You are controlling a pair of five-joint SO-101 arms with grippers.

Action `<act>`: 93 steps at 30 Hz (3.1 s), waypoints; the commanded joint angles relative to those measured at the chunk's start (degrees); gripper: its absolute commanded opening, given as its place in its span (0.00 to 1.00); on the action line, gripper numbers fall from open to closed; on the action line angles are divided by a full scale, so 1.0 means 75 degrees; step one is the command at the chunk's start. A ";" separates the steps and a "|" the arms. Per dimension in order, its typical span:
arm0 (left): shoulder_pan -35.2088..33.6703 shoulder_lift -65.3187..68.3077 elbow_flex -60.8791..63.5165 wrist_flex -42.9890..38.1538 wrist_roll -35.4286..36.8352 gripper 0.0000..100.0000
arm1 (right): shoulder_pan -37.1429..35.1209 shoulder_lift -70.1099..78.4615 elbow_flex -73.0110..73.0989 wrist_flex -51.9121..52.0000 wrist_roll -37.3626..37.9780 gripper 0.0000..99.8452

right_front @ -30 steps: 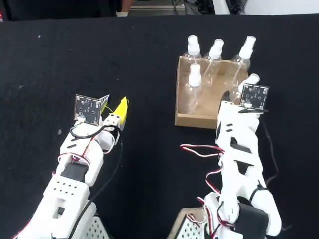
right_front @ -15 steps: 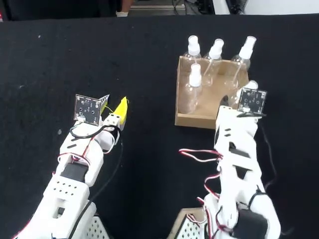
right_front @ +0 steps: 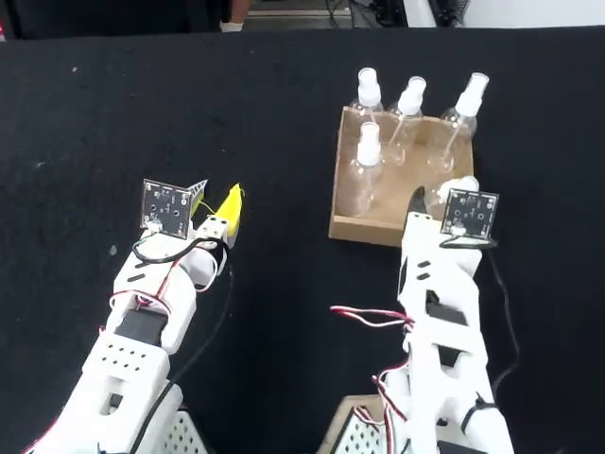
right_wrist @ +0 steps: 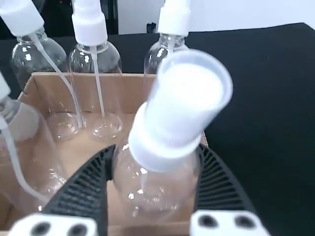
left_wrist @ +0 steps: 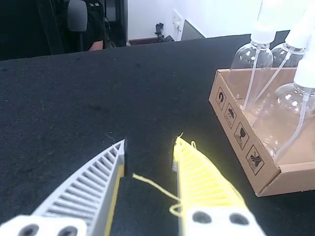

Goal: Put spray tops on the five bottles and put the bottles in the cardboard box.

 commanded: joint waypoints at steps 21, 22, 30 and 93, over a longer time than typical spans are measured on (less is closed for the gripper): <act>0.0018 -0.0105 -0.0123 -0.0164 0.0000 0.16 | -0.0070 -0.0299 0.0053 -0.0234 0.0000 0.13; 0.0018 -0.0094 -0.0123 -0.0164 0.0000 0.16 | -0.0070 -0.0299 0.0041 -0.0234 0.0012 0.13; 0.0018 -0.0105 -0.0123 -0.0164 0.0000 0.16 | -0.0070 -0.0287 -0.0088 -0.0223 0.0035 0.21; 0.0018 -0.0117 -0.0123 -0.0152 0.0000 0.16 | -0.0059 0.1518 -0.3171 0.2262 0.0293 0.09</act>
